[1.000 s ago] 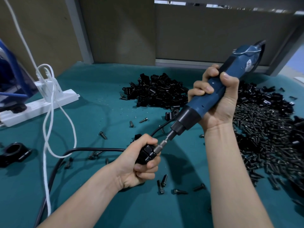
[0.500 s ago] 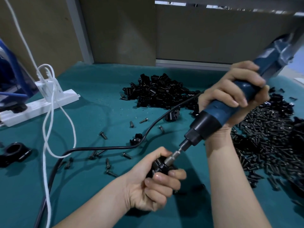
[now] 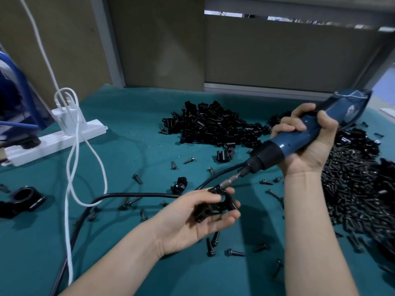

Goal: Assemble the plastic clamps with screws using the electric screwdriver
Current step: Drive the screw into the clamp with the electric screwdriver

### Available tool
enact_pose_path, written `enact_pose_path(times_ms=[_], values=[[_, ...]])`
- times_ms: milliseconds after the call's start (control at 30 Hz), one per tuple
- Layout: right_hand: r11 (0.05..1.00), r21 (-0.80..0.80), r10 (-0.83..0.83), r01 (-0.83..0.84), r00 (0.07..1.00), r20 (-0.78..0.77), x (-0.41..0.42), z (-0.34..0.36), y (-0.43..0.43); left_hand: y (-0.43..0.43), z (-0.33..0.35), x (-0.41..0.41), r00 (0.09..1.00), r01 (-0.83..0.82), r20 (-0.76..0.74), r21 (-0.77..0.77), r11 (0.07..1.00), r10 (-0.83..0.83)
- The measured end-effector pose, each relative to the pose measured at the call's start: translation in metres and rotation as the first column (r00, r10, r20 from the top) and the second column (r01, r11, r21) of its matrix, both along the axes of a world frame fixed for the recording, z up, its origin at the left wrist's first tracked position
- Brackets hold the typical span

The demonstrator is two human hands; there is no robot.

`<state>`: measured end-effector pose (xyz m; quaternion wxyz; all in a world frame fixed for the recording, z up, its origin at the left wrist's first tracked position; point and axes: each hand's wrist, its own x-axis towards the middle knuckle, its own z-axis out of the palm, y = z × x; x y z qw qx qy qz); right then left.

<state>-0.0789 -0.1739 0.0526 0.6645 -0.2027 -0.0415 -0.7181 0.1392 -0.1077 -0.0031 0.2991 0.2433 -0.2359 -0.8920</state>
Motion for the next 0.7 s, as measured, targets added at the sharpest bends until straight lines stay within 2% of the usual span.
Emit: enact_pose_path(times_ms=[100, 200, 333, 433, 600, 700], values=[[0.997, 0.014, -0.072, 0.073, 0.996, -0.058, -0.006, 0.0, 0.002, 0.002, -0.003, -0.006, 0.987, -0.024, 0.155, -0.173, 0.985, 0.051], [0.995, 0.04, -0.087, 0.091, 0.991, -0.099, -0.006, 0.005, 0.003, 0.003, -0.004, -0.007, 0.979, -0.004, 0.197, -0.239, 0.971, 0.053], [0.983, 0.101, -0.131, 0.151, 0.975, -0.18, 0.001, 0.011, 0.005, 0.003, -0.007, -0.007, 0.984, -0.027, 0.168, -0.232, 0.972, 0.067], [0.982, 0.119, -0.12, 0.146, 0.972, -0.204, 0.01, 0.014, 0.005, 0.004, -0.005, -0.006, 0.993, -0.037, 0.106, -0.153, 0.988, 0.053], [0.991, 0.104, -0.07, 0.082, 0.992, -0.109, 0.015, 0.015, 0.005, 0.004, 0.001, 0.001, 0.996, 0.059, -0.055, -0.071, 0.996, -0.063], [0.999, 0.039, 0.005, -0.003, 0.999, -0.049, 0.018, 0.013, 0.004, 0.005, 0.001, 0.002, 0.992, 0.096, -0.072, -0.072, 0.993, -0.101]])
